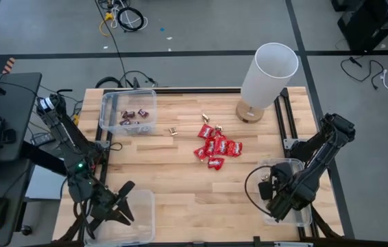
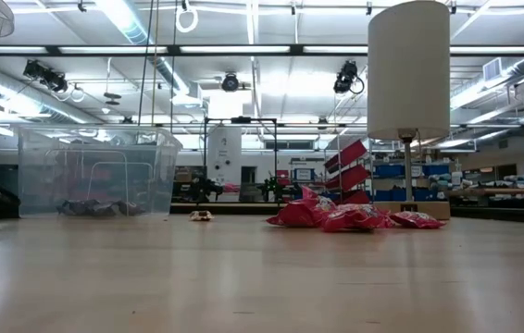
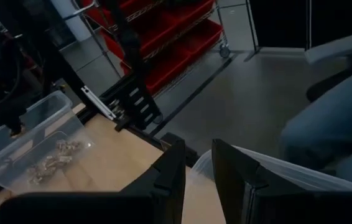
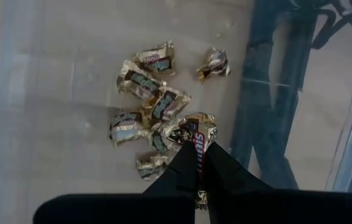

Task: Sort candy
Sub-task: Put the gold chocolate into the bottom right transparent bin

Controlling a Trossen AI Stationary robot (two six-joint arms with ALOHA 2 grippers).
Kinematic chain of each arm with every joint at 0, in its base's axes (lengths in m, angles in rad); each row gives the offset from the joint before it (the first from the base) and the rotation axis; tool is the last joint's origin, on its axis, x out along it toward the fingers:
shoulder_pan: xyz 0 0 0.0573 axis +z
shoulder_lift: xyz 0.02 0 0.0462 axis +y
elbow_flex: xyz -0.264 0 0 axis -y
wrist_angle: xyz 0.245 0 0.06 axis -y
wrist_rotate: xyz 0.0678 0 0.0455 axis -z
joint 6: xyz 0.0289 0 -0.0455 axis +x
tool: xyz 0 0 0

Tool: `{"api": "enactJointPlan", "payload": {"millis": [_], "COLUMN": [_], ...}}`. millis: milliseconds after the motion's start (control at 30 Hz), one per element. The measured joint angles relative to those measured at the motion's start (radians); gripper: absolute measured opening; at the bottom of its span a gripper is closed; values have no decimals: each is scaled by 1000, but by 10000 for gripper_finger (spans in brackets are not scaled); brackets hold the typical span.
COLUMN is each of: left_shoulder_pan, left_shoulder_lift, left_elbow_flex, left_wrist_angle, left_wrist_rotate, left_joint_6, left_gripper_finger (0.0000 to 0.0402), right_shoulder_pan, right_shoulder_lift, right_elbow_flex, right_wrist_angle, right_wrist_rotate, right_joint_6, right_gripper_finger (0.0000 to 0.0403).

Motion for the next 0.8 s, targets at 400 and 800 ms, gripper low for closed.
{"api": "enactJointPlan", "payload": {"millis": [400,800], "left_shoulder_pan": [0,0], "left_shoulder_lift": [0,0], "left_elbow_flex": [0,0], "left_wrist_angle": [0,6], "left_wrist_rotate": [0,-14], "left_joint_6": [-3,-31], "left_gripper_finger": [82,82], "right_shoulder_pan": [0,-1], "right_shoulder_lift": [0,0], "right_elbow_flex": [0,0], "right_wrist_angle": [-5,-7], "right_wrist_rotate": [2,-2], "right_joint_6": [-1,2], "right_gripper_finger": [15,83]}}
